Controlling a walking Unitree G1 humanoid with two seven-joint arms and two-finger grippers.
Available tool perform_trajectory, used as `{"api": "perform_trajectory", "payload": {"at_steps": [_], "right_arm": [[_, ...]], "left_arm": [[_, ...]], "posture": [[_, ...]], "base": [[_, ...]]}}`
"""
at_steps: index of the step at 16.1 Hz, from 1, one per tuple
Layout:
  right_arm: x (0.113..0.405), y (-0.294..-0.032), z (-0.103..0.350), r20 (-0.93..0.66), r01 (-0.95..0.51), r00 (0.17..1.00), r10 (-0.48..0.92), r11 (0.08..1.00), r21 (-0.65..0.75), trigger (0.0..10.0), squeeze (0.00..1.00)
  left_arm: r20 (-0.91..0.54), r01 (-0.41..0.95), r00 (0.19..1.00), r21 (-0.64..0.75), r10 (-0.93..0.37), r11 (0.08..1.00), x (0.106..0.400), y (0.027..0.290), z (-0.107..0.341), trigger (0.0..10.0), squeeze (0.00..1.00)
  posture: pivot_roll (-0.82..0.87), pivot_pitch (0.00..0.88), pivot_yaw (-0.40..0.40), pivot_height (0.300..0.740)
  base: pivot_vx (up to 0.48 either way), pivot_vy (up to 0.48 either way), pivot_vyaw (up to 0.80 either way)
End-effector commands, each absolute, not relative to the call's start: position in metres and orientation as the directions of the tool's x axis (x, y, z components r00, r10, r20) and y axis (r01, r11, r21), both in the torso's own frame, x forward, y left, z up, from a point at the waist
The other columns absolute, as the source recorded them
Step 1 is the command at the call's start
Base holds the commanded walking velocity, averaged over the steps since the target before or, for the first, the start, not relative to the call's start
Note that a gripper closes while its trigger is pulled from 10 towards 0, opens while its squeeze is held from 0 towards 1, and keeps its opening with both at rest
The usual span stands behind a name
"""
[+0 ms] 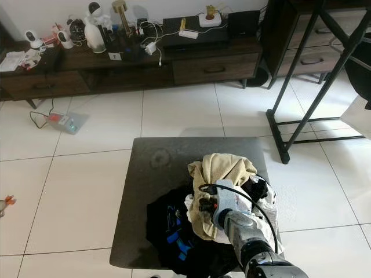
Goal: Hang hanger
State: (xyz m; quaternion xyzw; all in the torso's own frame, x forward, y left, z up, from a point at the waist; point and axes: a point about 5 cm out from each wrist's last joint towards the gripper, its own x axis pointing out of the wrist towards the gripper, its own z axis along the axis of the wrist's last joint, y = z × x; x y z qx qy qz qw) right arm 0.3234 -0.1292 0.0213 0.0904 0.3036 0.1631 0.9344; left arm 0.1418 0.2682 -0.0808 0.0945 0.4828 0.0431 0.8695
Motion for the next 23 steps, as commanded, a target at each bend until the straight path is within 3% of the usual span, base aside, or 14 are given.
{"api": "perform_trajectory", "payload": {"at_steps": [1, 6, 9, 13, 18, 21, 23], "right_arm": [[0.321, -0.129, 0.019, -0.531, -0.242, 0.765, 0.363, 0.927, 0.285, 0.0, 0.00], [0.344, -0.133, 0.057, -0.268, -0.283, 0.880, 0.393, 0.885, 0.371, 0.0, 0.00], [0.349, -0.138, 0.083, -0.076, -0.392, 0.894, 0.441, 0.854, 0.343, 0.0, 0.00], [0.340, -0.161, 0.132, 0.180, -0.419, 0.907, 0.382, 0.863, 0.281, 0.0, 0.00], [0.322, -0.165, 0.245, 0.530, -0.505, 0.773, 0.349, 0.844, 0.181, 0.0, 0.00], [0.296, -0.148, 0.307, 0.686, -0.620, 0.601, 0.410, 0.781, 0.077, 0.0, 0.00], [0.282, -0.148, 0.341, 0.771, -0.653, 0.517, 0.371, 0.754, 0.075, 0.0, 0.00]], "left_arm": [[-0.866, 0.029, 0.470, 0.205, 0.168, 0.978, 0.124, 0.269, -0.087, 10.0, 0.00], [-0.863, 0.032, 0.478, 0.205, 0.165, 0.978, 0.132, 0.265, -0.086, 10.0, 0.00], [-0.860, 0.030, 0.484, 0.203, 0.163, 0.979, 0.136, 0.263, -0.086, 10.0, 0.00], [-0.857, 0.031, 0.489, 0.200, 0.160, 0.979, 0.141, 0.261, -0.085, 10.0, 0.00], [-0.855, 0.037, 0.496, 0.195, 0.152, 0.980, 0.146, 0.259, -0.084, 10.0, 0.00], [-0.854, 0.036, 0.498, 0.195, 0.152, 0.980, 0.148, 0.259, -0.083, 10.0, 0.00], [-0.854, 0.039, 0.498, 0.196, 0.151, 0.980, 0.148, 0.259, -0.083, 10.0, 0.00]], "posture": [[0.22, 0.269, 0.041, 0.740], [0.16, 0.207, 0.029, 0.740], [0.13, 0.183, 0.024, 0.740], [0.09, 0.159, 0.020, 0.740], [0.05, 0.134, 0.023, 0.740], [0.04, 0.125, 0.027, 0.740], [0.03, 0.124, 0.030, 0.740]], "base": [[0.000, 0.000, 0.00], [0.000, 0.000, 0.00], [0.000, 0.000, 0.00], [0.000, 0.000, 0.00], [0.000, 0.000, 0.00], [0.000, 0.000, 0.00], [0.000, 0.000, 0.00]]}}
